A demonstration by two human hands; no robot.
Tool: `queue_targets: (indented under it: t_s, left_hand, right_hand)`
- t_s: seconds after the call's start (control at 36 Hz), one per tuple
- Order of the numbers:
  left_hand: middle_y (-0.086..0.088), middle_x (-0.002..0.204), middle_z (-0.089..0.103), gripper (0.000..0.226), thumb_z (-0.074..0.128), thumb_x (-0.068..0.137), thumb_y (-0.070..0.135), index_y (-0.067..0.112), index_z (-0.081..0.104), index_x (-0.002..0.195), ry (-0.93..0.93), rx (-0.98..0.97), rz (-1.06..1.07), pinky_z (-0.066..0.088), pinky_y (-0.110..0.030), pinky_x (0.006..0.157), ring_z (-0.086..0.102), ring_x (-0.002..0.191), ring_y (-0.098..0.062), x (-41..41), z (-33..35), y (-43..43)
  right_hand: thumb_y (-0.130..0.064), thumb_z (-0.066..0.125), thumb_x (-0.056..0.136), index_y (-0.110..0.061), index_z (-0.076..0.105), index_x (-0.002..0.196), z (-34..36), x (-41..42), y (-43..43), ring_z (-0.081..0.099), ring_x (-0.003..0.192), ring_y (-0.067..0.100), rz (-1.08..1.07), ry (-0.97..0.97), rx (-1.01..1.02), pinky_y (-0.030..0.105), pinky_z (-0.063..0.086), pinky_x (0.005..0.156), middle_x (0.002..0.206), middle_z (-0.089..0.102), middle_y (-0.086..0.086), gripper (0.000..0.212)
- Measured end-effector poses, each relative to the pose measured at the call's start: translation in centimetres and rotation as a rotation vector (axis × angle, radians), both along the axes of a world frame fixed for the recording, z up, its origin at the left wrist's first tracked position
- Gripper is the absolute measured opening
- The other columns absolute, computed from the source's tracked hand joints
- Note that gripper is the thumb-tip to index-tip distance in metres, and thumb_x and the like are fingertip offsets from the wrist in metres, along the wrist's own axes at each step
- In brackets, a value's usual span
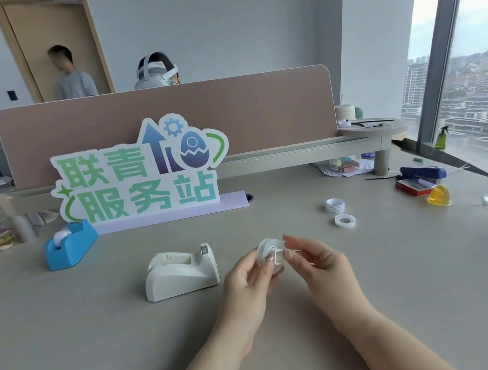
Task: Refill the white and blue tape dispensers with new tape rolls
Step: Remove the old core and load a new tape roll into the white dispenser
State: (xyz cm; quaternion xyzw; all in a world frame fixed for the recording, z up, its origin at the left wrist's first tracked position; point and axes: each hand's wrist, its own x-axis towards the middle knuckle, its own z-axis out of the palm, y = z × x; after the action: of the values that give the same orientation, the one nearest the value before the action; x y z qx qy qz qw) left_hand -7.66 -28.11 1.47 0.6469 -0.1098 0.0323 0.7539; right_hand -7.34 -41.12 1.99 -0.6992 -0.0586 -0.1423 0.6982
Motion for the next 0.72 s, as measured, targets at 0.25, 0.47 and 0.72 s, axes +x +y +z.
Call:
queue_targets:
  t_s: [0.25,0.47,0.72]
  left_hand:
    - [-0.004,0.107,0.074,0.022,0.053,0.094,0.013,0.012,0.066,0.112,-0.007,-0.044,-0.037,0.054,-0.02,0.084,0.069,0.103,-0.016,0.0,0.1,0.1]
    - [-0.005,0.102,0.075,0.017,0.058,0.092,0.013,0.016,0.067,0.106,-0.027,0.008,-0.004,0.053,-0.019,0.082,0.069,0.101,-0.013,0.1,-0.4,0.1]
    - [-0.001,0.097,0.075,0.01,0.059,0.091,0.027,0.026,0.068,0.096,-0.098,0.151,0.101,0.055,-0.039,0.092,0.071,0.096,-0.016,0.5,-0.8,-0.1]
  right_hand:
    - [-0.019,0.06,0.088,-0.016,0.072,0.105,0.4,-0.2,-0.6,0.067,0.104,0.009,0.214,0.052,0.025,0.022,0.051,0.093,0.104,0.075,-0.003,0.021]
    - [-0.015,0.06,0.089,-0.009,0.068,0.107,0.2,0.1,-1.0,0.068,0.101,0.014,0.256,0.059,0.004,0.017,0.051,0.084,0.104,0.074,0.006,0.02]
    - [-0.014,0.06,0.089,-0.011,0.067,0.096,-0.6,0.5,-0.5,0.07,0.089,0.017,0.145,0.035,-0.088,0.023,0.052,0.082,0.092,0.074,0.007,0.01]
